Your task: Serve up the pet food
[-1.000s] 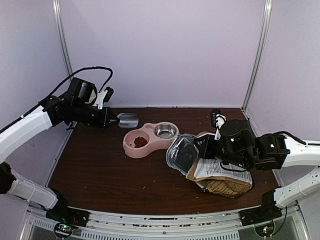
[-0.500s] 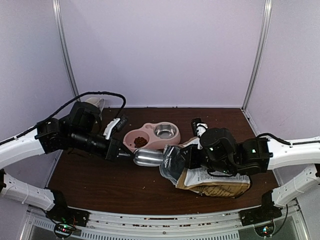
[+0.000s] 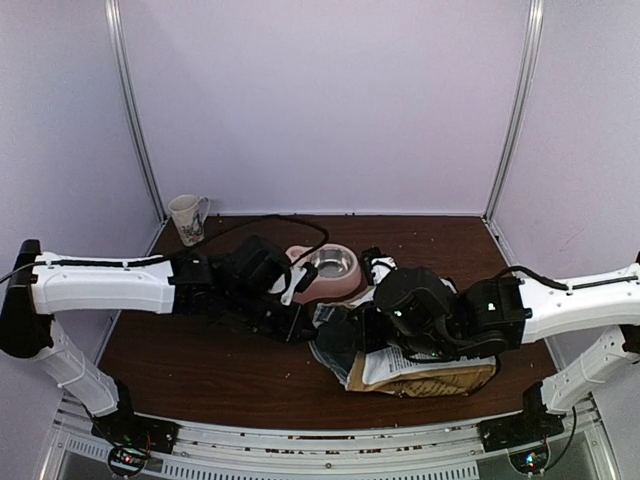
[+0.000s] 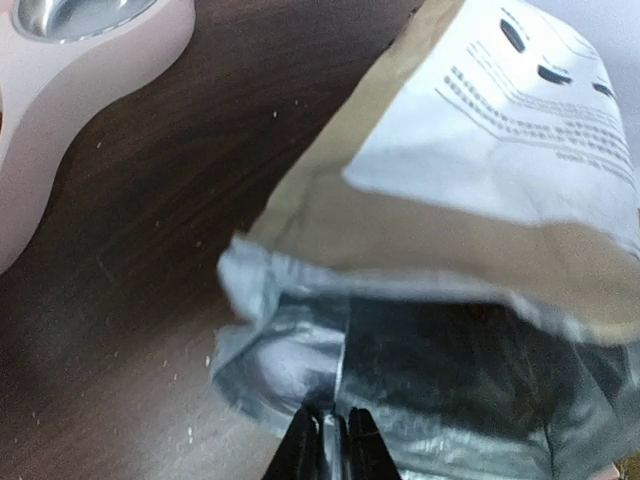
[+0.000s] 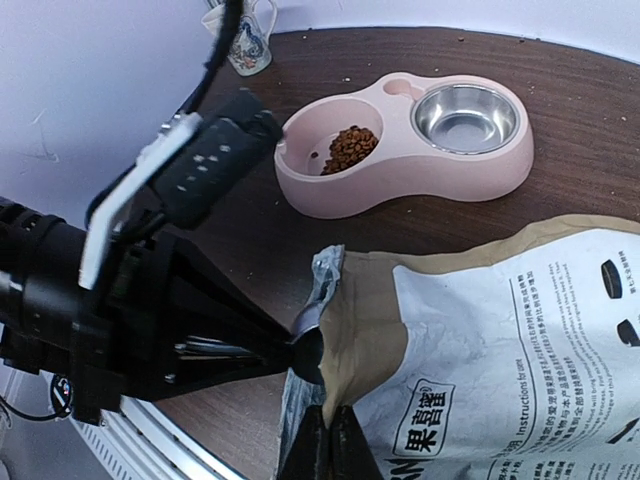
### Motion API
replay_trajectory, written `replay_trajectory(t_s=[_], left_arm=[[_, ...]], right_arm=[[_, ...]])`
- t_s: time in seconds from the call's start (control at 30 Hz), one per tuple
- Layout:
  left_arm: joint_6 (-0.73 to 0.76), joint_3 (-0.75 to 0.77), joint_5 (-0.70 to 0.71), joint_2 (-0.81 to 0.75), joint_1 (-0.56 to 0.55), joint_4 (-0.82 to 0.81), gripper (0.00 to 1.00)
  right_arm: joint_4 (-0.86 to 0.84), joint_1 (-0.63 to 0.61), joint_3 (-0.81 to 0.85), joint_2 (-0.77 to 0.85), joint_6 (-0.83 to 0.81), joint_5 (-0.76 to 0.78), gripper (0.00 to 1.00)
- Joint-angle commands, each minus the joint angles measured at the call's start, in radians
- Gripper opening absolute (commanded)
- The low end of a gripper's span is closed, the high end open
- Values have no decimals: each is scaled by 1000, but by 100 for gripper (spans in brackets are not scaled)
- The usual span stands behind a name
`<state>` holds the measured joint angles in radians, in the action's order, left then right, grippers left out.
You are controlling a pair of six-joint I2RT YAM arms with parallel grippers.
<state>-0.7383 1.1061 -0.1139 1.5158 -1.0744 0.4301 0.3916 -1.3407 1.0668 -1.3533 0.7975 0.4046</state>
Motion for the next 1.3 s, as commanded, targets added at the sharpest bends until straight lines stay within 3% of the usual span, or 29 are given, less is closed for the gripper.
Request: replay_trajectory(t_s=[0.0,0.27,0.43,0.57,0.87,1.1,1.27], left_arm=[[-3,137,192,168,-18,-101,0],[56,277,-60,428,-46,-377,0],[90,303,-209,477,-52,-509,0],[153,326,-310,493,-52,-504,0],[298,311,-507,486,-72,-419,0],[187,176,-643,395,-73,-578,0],[94,92,-631,309,-73,-626,0]], right_arm=[[48,-12,47,41,-2,73,0],[-41,1,-7,123,47,-32,0],[-54,11,-22,144,83,-78,0],[-69,18,-59,184,107,-97,0],[-74,51,-127,280,138,-73,0],[-53,64,-174,340,176,-40,0],[-43,72,-200,374,190,-27,0]])
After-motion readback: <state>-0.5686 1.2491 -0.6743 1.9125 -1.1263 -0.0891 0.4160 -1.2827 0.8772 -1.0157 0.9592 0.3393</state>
